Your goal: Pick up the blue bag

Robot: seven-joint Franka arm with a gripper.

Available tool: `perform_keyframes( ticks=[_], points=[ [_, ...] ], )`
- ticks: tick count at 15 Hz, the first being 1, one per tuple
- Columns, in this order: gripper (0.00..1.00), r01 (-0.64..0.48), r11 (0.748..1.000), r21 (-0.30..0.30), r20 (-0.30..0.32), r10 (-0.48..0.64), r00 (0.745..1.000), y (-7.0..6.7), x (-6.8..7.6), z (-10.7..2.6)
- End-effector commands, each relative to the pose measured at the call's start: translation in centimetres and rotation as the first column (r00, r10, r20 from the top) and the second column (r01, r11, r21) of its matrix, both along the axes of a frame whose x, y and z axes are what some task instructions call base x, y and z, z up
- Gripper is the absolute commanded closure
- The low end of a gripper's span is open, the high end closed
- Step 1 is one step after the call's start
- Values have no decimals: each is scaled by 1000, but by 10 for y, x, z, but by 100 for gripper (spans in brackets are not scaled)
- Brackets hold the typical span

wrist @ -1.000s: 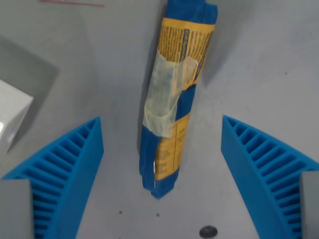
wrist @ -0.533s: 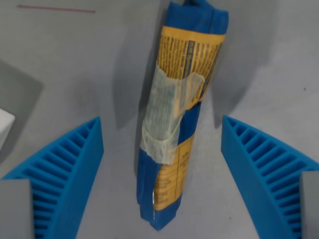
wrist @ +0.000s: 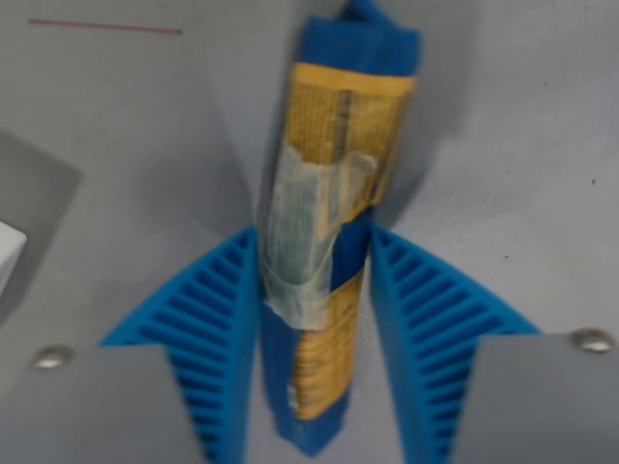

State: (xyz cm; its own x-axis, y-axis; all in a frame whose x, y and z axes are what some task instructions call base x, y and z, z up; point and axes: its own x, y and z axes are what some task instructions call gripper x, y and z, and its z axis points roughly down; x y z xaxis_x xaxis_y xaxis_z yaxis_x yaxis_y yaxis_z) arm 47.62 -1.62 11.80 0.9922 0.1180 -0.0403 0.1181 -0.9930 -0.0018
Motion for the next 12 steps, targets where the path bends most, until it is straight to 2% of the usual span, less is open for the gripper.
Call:
perform_keyframes(
  ticks=[1, 7, 12],
  points=[
    [100, 17, 999, 30, 100, -20, 995, 2, -7, 1],
    [100, 17, 999, 30, 100, -20, 995, 2, -7, 1],
    [100, 17, 999, 30, 92, -19, 996, 0, -16, 26]
  ],
)
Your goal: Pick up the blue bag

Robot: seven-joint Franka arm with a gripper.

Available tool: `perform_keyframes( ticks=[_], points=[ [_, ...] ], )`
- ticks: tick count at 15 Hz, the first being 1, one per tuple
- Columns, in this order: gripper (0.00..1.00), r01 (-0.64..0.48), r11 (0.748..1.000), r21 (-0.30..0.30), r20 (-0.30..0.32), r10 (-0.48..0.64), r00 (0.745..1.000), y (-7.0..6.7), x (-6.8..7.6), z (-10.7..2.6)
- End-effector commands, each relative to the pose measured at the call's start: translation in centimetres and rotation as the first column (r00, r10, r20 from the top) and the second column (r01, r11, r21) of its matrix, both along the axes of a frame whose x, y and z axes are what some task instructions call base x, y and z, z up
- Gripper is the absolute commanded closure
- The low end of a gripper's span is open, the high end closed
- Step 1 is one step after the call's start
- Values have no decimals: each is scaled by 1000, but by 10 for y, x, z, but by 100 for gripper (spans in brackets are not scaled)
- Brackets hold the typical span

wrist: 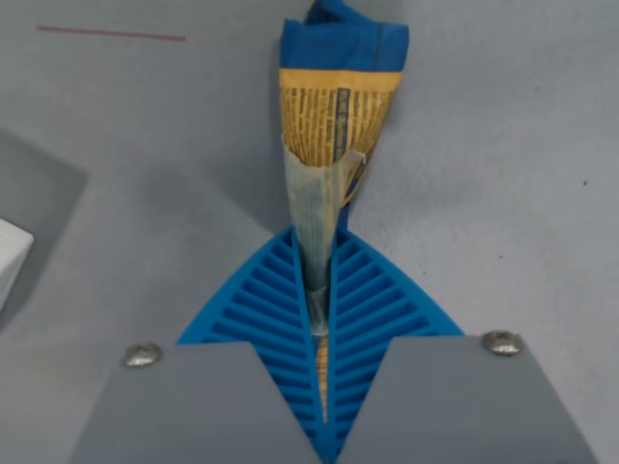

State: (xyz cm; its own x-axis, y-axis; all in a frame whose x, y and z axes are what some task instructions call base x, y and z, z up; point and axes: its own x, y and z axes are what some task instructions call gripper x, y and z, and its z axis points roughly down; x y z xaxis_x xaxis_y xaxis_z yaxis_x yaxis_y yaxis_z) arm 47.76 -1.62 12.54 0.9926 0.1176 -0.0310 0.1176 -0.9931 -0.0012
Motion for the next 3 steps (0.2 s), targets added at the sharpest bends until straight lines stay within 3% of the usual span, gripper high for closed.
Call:
perform_keyframes(
  ticks=[1, 3],
  points=[
    [100, 16, 999, 29, 81, -19, 997, 0, -17, 24],
    [100, 17, 1000, 27, 74, -18, 997, -1, -16, 34]
  ],
)
